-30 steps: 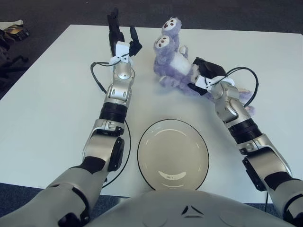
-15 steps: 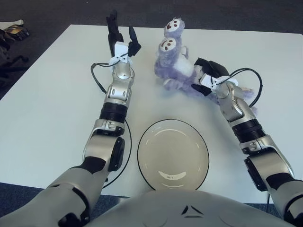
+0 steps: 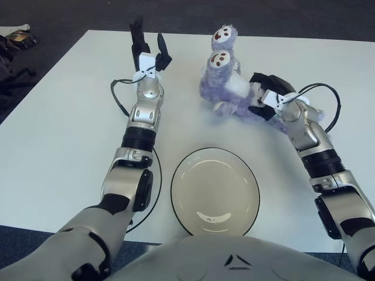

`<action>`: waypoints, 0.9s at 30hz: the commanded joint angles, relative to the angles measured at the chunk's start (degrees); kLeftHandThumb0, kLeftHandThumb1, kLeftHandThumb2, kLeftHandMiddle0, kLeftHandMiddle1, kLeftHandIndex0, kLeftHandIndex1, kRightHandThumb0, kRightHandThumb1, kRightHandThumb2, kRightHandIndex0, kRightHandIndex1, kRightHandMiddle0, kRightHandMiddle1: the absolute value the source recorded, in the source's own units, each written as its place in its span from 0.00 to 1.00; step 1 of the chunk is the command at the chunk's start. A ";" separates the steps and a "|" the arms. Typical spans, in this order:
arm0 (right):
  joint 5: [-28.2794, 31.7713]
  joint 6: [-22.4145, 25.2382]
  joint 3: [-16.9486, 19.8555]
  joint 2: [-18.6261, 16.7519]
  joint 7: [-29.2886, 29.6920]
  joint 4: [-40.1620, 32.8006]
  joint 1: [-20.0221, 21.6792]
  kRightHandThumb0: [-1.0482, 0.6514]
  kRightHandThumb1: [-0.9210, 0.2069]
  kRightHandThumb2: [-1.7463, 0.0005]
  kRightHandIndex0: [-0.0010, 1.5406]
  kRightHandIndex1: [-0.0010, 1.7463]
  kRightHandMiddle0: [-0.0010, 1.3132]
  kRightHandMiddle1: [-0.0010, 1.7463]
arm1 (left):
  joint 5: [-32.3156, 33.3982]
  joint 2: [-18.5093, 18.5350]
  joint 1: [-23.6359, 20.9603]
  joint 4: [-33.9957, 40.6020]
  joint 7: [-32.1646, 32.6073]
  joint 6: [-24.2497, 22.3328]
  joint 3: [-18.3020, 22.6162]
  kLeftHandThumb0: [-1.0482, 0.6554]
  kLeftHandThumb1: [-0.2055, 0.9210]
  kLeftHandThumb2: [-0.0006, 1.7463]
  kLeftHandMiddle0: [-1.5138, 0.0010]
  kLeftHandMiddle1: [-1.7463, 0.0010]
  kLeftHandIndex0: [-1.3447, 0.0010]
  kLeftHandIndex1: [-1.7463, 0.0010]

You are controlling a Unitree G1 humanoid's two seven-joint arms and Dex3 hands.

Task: Put the doll into the plate.

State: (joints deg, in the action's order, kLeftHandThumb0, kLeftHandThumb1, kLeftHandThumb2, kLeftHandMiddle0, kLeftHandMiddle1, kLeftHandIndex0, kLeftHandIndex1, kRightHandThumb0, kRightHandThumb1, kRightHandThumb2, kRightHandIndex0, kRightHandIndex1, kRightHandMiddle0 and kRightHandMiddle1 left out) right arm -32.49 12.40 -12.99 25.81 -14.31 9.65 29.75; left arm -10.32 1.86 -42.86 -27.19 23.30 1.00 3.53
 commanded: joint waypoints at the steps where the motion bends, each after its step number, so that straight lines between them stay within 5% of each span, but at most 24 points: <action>1: 0.14 1.29 0.71 2.12 -2.65 -3.82 -0.81 0.96 0.75 0.08 0.53 1.00 0.82 1.00 | -0.95 0.74 -1.15 -0.62 0.05 -0.71 -0.42 0.05 1.00 0.53 0.99 0.75 1.00 0.67; 10: 0.17 0.42 1.27 5.27 -5.58 -7.94 -1.64 0.96 0.75 0.08 0.53 1.00 0.83 1.00 | -0.99 1.03 -2.03 -1.85 0.55 -2.56 -0.13 0.07 1.00 0.50 0.97 0.56 1.00 0.61; 15: 1.41 1.91 2.79 6.39 -8.21 -13.07 -3.26 0.96 0.75 0.08 0.53 1.00 0.82 1.00 | -0.78 2.82 -1.74 -3.42 -1.06 -1.63 -0.03 0.08 1.00 0.50 0.97 0.53 1.00 0.67; 27: 7.82 1.80 6.82 7.47 -13.78 -20.32 -3.55 0.96 0.76 0.07 0.53 1.00 0.82 1.00 | -0.64 6.05 -3.38 -8.89 -4.29 5.24 -0.90 0.15 1.00 0.52 1.00 0.63 1.00 0.83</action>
State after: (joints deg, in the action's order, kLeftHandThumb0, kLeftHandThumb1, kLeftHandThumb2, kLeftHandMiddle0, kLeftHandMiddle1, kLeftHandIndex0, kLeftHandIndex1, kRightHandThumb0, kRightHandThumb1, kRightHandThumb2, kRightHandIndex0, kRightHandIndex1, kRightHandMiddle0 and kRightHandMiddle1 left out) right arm -26.39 14.88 -7.78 32.21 -27.14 -8.12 25.80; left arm -10.86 7.08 -44.26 -34.50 19.63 4.54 2.71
